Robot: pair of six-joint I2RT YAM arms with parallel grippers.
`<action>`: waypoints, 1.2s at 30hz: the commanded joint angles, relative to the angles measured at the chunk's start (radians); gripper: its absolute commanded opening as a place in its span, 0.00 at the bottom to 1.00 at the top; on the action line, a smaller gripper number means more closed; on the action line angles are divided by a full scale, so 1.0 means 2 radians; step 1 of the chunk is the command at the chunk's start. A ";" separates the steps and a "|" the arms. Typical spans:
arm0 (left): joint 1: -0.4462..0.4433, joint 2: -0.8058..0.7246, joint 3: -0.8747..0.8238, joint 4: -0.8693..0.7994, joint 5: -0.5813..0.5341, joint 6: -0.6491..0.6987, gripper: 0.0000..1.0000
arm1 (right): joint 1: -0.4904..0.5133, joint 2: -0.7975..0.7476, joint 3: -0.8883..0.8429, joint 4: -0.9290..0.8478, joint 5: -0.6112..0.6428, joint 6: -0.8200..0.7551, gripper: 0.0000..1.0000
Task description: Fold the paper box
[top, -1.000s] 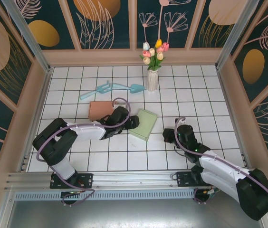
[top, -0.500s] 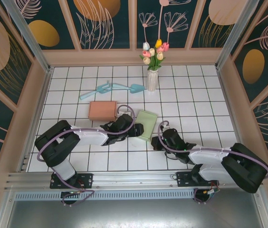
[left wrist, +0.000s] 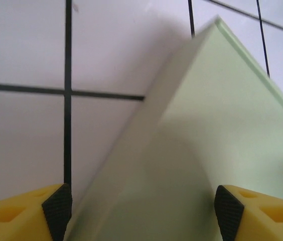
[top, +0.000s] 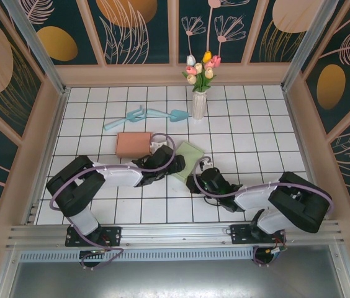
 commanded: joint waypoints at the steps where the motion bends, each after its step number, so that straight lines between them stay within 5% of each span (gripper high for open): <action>1: 0.018 -0.028 0.007 -0.047 -0.031 -0.015 0.77 | 0.010 -0.050 0.018 -0.072 0.101 -0.010 0.25; 7: 0.017 -0.099 -0.064 -0.039 -0.064 -0.024 0.77 | -0.002 -0.128 0.061 -0.213 0.155 -0.106 0.55; 12: -0.022 -0.129 -0.110 0.012 -0.056 -0.051 0.76 | -0.075 -0.109 0.130 -0.262 0.117 -0.203 0.71; 17: -0.047 -0.119 -0.122 0.069 -0.031 -0.073 0.76 | -0.174 -0.040 0.165 -0.214 -0.012 -0.299 0.71; 25: -0.047 -0.077 -0.097 0.090 -0.011 -0.076 0.76 | -0.235 0.082 0.210 -0.173 -0.185 -0.357 0.68; 36: -0.045 0.007 0.013 0.048 -0.052 -0.049 0.76 | -0.265 0.122 0.200 -0.134 -0.283 -0.343 0.60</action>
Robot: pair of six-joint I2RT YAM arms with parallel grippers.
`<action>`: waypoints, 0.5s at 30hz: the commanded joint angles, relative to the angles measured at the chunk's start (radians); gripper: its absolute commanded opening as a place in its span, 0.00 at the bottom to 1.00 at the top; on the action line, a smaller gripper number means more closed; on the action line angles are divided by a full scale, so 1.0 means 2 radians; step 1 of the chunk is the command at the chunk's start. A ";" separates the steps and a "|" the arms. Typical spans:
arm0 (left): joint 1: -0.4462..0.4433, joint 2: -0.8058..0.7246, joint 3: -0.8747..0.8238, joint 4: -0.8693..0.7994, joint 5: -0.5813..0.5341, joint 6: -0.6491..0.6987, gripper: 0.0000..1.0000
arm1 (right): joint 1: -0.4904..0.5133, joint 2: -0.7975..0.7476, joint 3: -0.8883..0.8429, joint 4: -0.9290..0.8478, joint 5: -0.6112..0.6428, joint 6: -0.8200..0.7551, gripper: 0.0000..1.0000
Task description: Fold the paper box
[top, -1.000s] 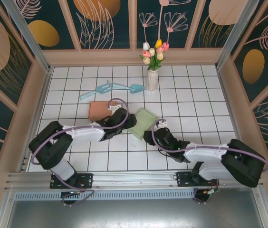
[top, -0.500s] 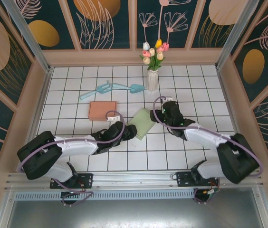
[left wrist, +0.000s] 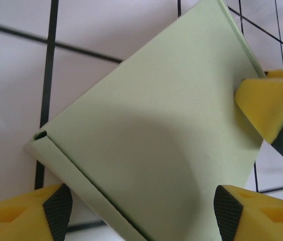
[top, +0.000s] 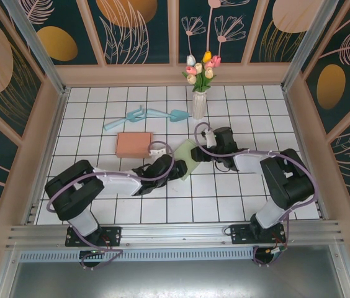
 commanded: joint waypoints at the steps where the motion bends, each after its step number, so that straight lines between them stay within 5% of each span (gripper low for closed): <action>1: 0.004 0.030 0.069 -0.018 -0.034 0.034 0.76 | -0.008 -0.006 -0.009 0.026 -0.064 -0.001 0.60; 15: 0.073 0.136 0.241 -0.072 -0.052 0.141 0.77 | -0.021 -0.005 -0.015 0.066 -0.022 0.039 0.59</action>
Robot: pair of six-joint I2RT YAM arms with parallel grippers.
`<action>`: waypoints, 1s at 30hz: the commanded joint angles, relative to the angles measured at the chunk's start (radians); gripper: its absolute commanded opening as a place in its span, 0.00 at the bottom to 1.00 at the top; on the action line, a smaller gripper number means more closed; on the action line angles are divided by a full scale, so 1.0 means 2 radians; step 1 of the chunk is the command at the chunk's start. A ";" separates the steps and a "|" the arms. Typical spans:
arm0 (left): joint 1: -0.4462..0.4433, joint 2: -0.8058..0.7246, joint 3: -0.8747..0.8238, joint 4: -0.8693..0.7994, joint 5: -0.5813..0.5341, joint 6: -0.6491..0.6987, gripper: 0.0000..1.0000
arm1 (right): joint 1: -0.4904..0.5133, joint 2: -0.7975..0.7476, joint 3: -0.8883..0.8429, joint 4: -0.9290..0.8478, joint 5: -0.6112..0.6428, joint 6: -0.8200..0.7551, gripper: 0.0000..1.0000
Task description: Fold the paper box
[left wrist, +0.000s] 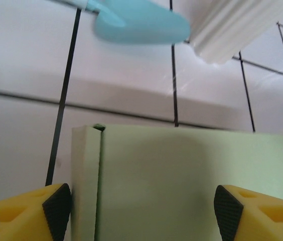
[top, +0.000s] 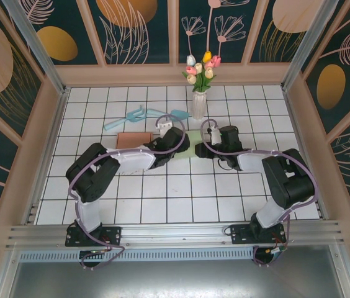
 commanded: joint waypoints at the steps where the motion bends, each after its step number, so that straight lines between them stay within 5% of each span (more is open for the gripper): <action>1: -0.001 0.030 0.054 -0.010 0.011 0.033 0.77 | 0.003 -0.006 -0.005 0.027 -0.005 0.012 0.59; 18: 0.034 0.070 0.091 -0.072 -0.009 0.009 0.80 | -0.011 -0.019 -0.003 0.019 0.059 0.021 0.63; 25: 0.044 -0.013 0.048 -0.065 -0.031 0.036 0.86 | -0.028 -0.108 -0.050 0.048 0.144 0.036 0.66; 30: 0.044 -0.137 -0.041 -0.028 -0.115 0.090 0.87 | -0.039 -0.187 -0.105 0.083 0.290 0.026 0.76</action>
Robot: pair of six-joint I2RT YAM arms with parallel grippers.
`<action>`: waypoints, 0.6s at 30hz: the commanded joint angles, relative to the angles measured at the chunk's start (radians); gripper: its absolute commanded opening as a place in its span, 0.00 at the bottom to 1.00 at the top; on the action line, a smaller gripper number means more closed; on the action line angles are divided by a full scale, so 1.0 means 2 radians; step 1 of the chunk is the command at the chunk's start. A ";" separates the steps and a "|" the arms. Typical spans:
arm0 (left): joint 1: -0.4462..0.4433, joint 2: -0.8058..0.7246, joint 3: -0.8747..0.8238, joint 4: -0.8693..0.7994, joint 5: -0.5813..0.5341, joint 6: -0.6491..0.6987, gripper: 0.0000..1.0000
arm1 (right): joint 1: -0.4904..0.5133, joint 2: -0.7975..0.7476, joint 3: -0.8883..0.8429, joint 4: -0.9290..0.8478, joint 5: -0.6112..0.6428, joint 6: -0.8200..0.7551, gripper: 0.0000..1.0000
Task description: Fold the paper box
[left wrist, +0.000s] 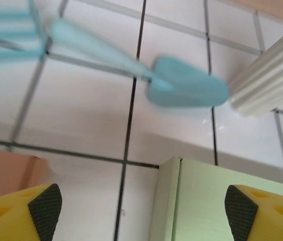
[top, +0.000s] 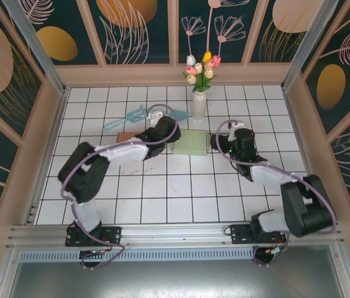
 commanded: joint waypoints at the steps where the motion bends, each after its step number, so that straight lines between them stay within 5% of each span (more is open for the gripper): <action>1: 0.000 -0.105 -0.066 0.048 -0.091 0.059 0.88 | -0.010 -0.040 -0.033 0.038 0.145 0.011 0.80; 5: 0.000 -0.229 -0.182 0.107 -0.190 0.121 0.96 | -0.040 -0.082 -0.062 0.058 0.191 -0.001 0.99; 13: 0.006 -0.407 -0.373 0.322 -0.333 0.355 0.99 | -0.060 -0.100 -0.090 0.117 0.217 -0.047 0.99; 18: 0.075 -0.466 -0.456 0.390 -0.251 0.389 0.98 | -0.059 -0.123 -0.140 0.193 0.240 -0.069 0.99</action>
